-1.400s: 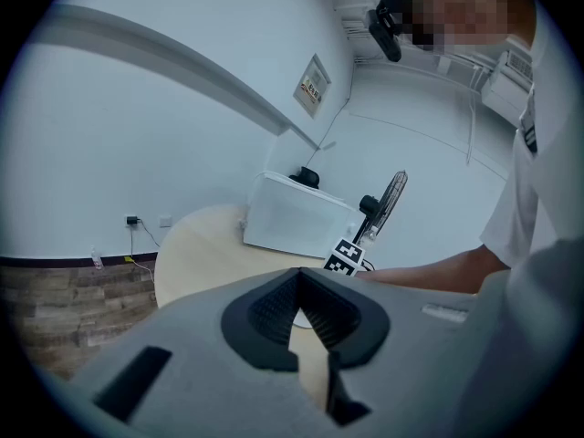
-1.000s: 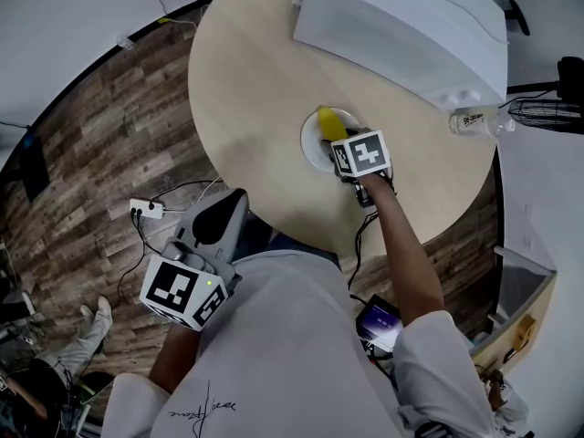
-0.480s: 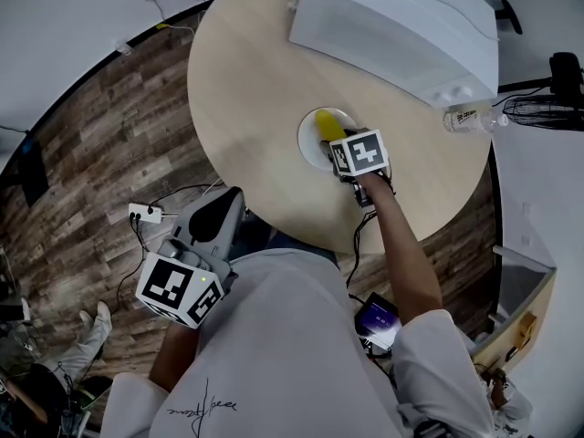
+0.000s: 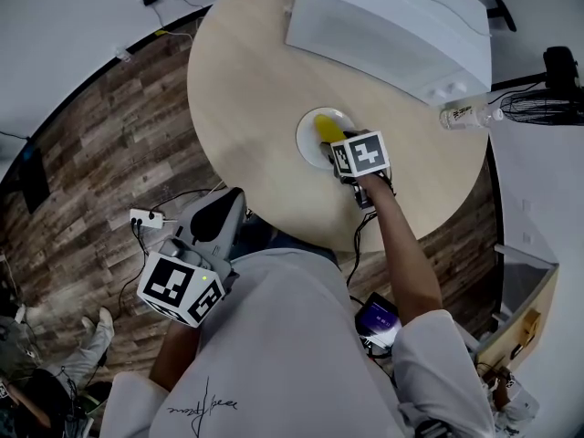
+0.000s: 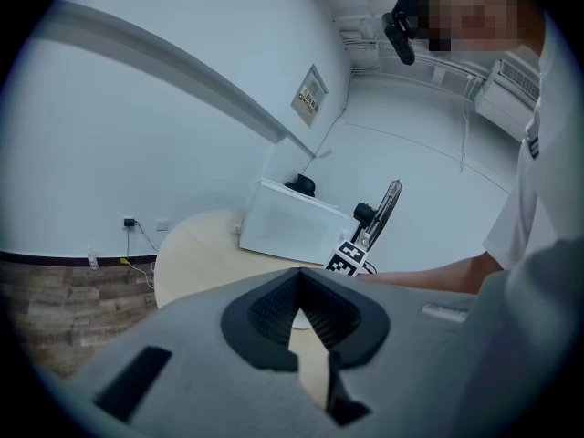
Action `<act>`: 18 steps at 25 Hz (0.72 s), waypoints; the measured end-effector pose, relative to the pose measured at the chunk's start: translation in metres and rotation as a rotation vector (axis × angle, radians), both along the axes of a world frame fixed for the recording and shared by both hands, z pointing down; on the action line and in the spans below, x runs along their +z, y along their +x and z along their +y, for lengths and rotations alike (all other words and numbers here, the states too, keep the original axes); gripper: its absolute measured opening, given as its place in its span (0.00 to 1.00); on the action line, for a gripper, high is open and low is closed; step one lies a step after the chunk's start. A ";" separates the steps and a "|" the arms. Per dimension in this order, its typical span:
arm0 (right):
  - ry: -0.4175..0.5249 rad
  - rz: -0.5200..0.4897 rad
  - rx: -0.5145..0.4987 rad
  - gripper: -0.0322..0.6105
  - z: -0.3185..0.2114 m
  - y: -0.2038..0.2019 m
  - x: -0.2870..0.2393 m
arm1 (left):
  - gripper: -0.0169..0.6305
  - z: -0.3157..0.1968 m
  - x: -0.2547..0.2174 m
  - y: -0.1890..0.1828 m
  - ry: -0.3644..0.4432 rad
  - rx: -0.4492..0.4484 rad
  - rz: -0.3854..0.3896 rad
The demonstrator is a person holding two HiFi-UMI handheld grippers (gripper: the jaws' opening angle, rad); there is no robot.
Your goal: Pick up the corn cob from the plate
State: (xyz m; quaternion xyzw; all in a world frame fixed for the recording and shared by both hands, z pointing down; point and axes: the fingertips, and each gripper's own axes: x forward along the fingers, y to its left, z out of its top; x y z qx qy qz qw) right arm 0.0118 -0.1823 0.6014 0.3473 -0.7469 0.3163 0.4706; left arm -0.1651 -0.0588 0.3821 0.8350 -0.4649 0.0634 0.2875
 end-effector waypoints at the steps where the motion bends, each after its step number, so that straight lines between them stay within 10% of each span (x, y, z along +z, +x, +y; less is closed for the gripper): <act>1: 0.001 -0.002 0.001 0.47 0.001 0.000 -0.001 | 0.02 0.001 0.000 0.000 0.002 0.001 0.000; 18: 0.038 -0.042 0.049 0.47 0.006 0.001 -0.023 | 0.02 -0.001 -0.008 0.000 0.030 0.031 0.009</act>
